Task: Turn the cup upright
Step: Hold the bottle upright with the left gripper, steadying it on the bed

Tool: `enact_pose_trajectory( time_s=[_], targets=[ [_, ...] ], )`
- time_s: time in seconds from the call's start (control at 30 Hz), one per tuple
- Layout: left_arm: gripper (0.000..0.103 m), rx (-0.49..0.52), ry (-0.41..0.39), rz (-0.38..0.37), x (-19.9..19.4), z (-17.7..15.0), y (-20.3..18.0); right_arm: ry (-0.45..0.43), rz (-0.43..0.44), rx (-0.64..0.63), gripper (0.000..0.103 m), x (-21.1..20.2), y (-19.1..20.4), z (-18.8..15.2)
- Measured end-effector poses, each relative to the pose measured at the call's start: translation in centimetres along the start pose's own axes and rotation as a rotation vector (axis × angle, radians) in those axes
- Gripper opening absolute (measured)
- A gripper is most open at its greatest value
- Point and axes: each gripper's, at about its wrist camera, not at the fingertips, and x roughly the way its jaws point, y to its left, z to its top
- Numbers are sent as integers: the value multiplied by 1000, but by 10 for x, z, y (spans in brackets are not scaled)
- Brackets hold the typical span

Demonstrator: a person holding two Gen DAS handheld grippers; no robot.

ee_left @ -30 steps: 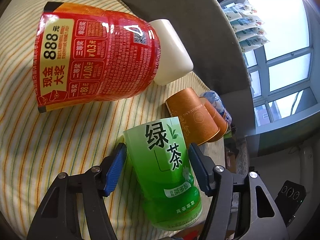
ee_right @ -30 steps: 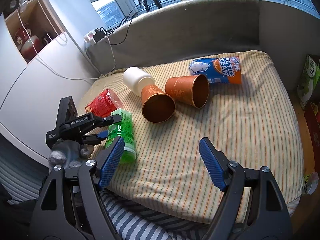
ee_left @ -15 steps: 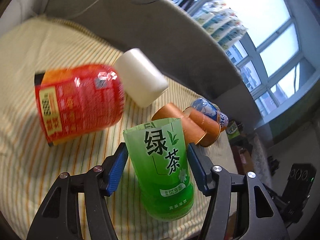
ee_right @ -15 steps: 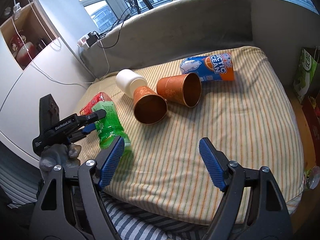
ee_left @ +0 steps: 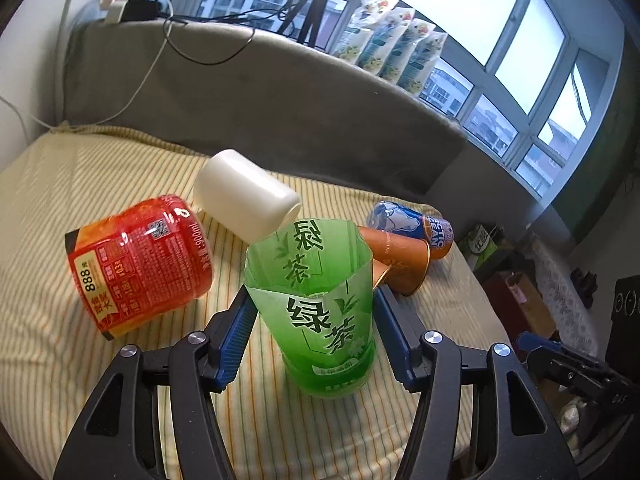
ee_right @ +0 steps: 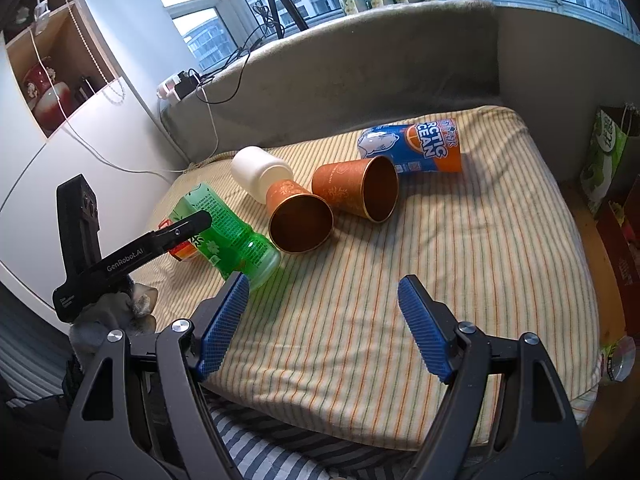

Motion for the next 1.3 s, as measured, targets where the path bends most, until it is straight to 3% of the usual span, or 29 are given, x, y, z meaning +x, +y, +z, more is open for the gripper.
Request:
enact_pose_trajectory(
  time_s=[0.27, 0.6, 1.3],
  targets=[
    [58, 43, -16, 23, -3, -1, -8, -20, -10, 15, 80, -4, -2, -3],
    [58, 170, -34, 91, -9, -6, -18, -24, -17, 46, 80, -4, -7, -5],
    [59, 252, -15, 81, -4, -17, -36, -26, -21, 76, 80, -6, -10, -2]
  ],
)
